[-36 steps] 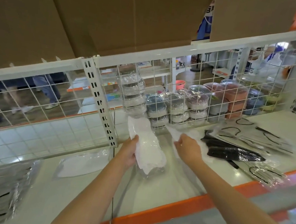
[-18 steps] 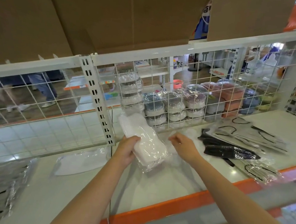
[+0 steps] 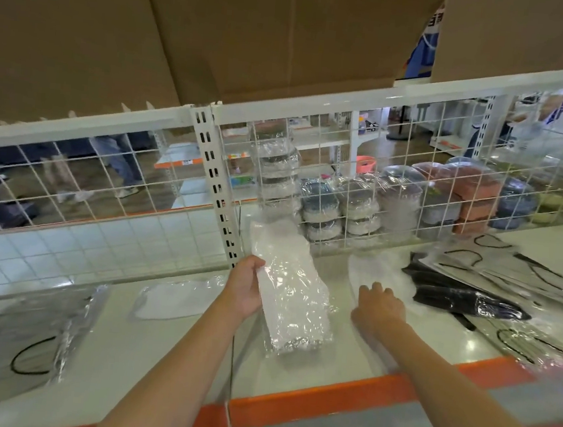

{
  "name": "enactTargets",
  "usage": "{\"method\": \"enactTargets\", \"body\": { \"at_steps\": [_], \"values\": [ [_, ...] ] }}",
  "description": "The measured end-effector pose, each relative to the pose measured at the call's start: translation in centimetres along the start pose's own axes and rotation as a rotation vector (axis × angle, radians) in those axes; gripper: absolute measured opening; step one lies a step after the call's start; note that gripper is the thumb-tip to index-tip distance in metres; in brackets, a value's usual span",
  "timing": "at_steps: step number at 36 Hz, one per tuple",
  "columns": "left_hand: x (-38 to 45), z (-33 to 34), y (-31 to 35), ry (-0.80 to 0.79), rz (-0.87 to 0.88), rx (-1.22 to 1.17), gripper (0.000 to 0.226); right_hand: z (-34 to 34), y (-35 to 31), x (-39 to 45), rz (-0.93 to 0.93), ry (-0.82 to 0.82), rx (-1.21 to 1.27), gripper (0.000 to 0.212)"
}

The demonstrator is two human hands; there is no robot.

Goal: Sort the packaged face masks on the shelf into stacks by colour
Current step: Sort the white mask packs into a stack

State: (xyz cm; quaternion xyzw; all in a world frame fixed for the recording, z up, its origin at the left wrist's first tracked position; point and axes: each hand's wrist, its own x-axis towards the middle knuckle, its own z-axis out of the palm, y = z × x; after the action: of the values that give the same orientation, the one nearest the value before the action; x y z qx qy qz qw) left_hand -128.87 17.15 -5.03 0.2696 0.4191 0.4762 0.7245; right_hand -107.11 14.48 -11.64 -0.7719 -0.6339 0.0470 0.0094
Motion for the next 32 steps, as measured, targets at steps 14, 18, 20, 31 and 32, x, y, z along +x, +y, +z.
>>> {"method": "enactTargets", "body": {
  "at_steps": [14,18,20,31,32],
  "values": [
    [0.5,1.7,-1.3,-0.088,-0.02,-0.09,0.066,-6.6,-5.3,-2.6,-0.53,0.042,0.626,0.019],
    [0.1,2.3,-1.4,-0.086,0.014,0.096,0.047,-6.6,-5.6,-3.3,-0.575,-0.025,0.663,0.02],
    [0.3,2.0,-1.4,-0.005,0.089,0.149,0.039,-6.8,-5.0,-3.1,-0.507,0.019,0.818,0.022],
    [0.4,1.5,0.1,0.005,0.348,0.44,0.028,-6.3,-4.3,-0.9,-0.246,0.026,1.182,0.063],
    [0.5,1.4,-0.1,0.009,0.353,0.496,0.036,-6.1,-4.3,-0.8,-0.241,0.023,1.184,0.063]
  ]
}}
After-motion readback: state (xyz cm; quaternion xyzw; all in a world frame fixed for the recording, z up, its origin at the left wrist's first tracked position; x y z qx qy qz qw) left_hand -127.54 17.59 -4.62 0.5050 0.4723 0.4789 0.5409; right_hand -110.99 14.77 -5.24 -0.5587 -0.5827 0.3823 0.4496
